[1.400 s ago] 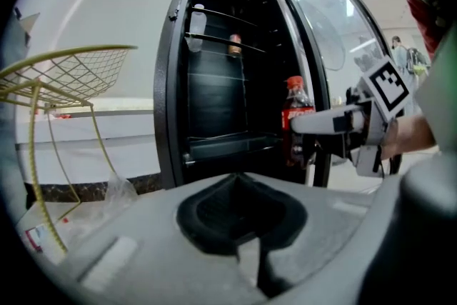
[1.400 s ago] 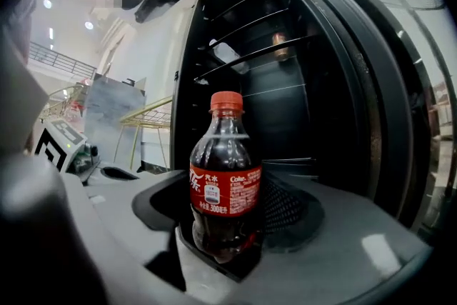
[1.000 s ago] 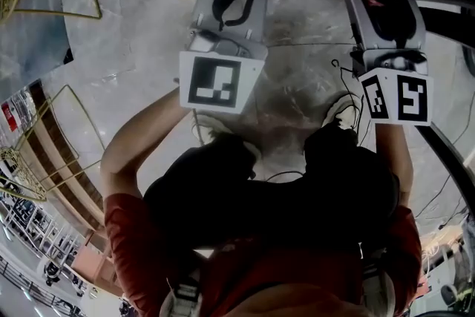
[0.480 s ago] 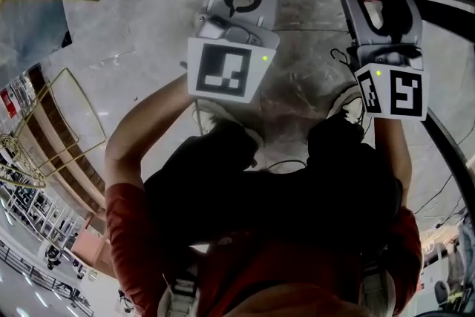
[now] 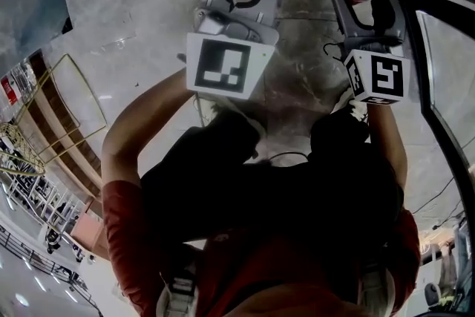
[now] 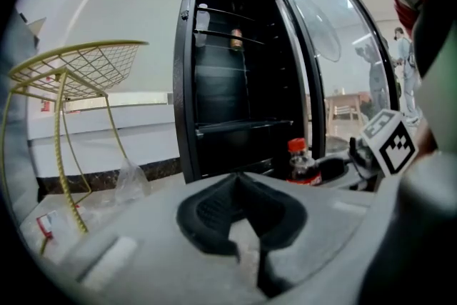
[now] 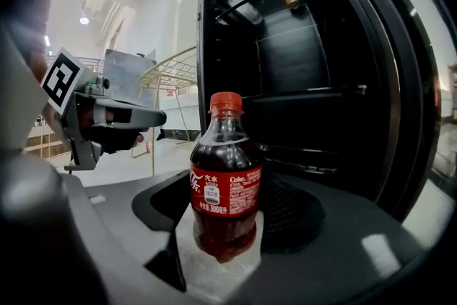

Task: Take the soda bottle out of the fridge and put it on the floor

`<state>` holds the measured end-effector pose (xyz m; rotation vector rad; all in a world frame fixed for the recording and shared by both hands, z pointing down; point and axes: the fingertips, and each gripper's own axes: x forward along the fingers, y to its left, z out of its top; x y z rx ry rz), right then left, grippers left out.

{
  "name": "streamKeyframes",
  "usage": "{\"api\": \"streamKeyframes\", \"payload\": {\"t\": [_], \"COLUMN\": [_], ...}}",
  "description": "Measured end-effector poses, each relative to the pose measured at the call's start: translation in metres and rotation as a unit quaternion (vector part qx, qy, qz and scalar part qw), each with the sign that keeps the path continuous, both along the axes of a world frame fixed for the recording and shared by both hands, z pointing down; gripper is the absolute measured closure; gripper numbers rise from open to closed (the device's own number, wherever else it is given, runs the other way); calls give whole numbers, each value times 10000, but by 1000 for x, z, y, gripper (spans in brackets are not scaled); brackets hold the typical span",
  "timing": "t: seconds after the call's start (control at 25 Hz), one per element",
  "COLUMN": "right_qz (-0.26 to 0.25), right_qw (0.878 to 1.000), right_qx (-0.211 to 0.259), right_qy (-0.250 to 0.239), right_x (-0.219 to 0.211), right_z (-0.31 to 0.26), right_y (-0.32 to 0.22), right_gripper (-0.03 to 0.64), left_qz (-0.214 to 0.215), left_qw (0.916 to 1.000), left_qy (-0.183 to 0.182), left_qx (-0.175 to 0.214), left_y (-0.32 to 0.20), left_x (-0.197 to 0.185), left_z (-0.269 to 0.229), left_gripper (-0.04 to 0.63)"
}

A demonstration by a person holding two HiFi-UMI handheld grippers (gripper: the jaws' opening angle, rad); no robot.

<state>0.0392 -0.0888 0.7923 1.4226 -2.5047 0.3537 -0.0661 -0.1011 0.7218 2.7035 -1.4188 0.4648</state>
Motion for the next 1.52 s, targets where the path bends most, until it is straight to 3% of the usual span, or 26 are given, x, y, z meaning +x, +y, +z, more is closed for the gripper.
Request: {"api": "streamKeyframes", "payload": {"t": [0.56,1.12,1.52], "right_qz": [-196,-523,-697], "right_qw": [9977,9970,9958], "right_qx": [-626,-435,-273], "right_qy": [146,375,522], "right_x": [-16,-39,-44], "right_z": [69,87,95], "right_y": [14,-25,-20], "right_gripper": [319,319,319], "left_qz": [132,57,129], "left_qw": [9983,9963,9944], "left_qy": [-228,-176,-165], "left_qx": [-518,-838,-1032], "left_y": [19,21,24], "left_x": [-1,-4,1], "left_z": [37,58,67], "left_gripper": [596,596,595]}}
